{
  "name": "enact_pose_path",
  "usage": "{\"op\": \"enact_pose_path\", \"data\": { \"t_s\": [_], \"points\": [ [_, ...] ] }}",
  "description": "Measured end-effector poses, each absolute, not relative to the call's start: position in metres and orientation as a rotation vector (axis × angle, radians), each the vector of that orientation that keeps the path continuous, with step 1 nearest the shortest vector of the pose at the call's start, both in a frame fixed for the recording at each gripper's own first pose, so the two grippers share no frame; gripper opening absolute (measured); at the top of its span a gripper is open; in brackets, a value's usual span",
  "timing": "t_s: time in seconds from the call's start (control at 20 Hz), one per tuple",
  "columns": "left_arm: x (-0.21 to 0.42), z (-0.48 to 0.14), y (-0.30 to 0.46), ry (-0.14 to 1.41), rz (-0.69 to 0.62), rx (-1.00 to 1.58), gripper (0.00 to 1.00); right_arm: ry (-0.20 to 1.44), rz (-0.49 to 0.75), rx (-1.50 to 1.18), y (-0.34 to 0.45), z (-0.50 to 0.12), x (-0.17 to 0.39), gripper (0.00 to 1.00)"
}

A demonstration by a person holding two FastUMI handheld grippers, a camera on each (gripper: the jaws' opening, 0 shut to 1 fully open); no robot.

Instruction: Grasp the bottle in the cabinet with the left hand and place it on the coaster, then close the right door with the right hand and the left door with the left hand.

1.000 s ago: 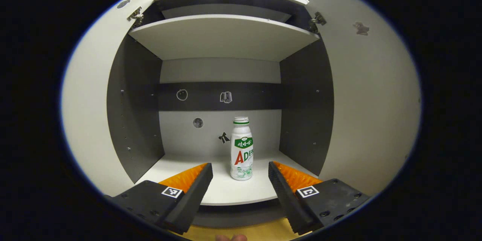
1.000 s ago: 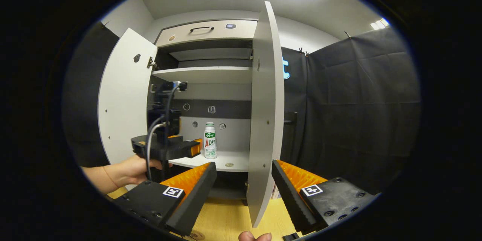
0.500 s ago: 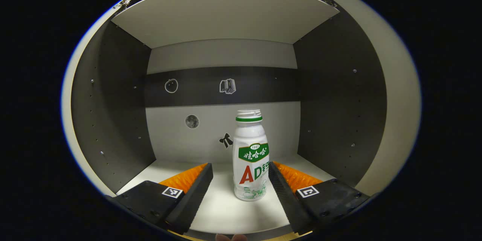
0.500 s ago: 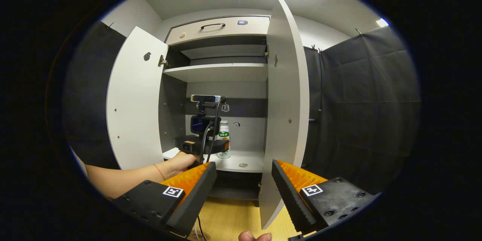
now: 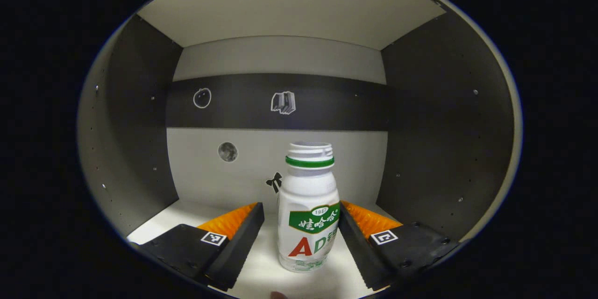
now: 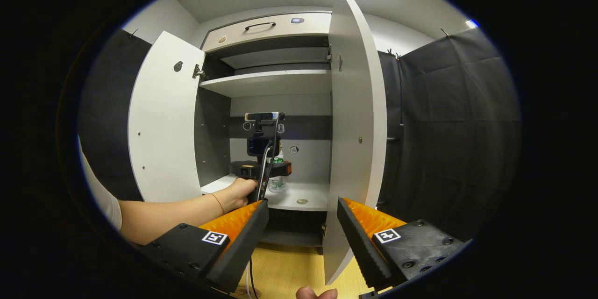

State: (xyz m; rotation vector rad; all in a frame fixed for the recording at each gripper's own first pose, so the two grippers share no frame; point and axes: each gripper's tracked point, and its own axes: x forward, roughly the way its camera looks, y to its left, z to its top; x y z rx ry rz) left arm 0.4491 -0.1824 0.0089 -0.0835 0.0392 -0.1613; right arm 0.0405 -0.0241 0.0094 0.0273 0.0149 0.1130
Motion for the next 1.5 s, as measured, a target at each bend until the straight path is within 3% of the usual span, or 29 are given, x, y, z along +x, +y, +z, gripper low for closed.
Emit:
{"op": "enact_pose_path", "data": {
  "t_s": [0.05,0.1,0.3,0.9,1.5],
  "points": [
    [0.45,0.006,-0.184,0.048,-0.163,-0.099,0.96,0.015,0.109,0.024,-0.026,0.009,0.041,0.98],
    [0.449,0.009,-0.181,0.038,-0.152,-0.103,0.82,0.013,0.107,0.022,-0.027,0.008,0.041,0.98],
    [0.45,0.007,-0.173,0.041,-0.159,-0.088,0.77,0.019,0.095,0.031,-0.034,0.007,0.046,0.98],
    [0.307,0.047,-0.131,-0.074,-0.212,-0.054,0.77,-0.021,0.107,0.067,-0.027,0.012,0.035,0.98],
    [0.15,-0.023,-0.103,-0.072,-0.231,-0.042,0.77,-0.058,0.065,0.054,-0.023,0.023,0.001,0.98]
  ]
}}
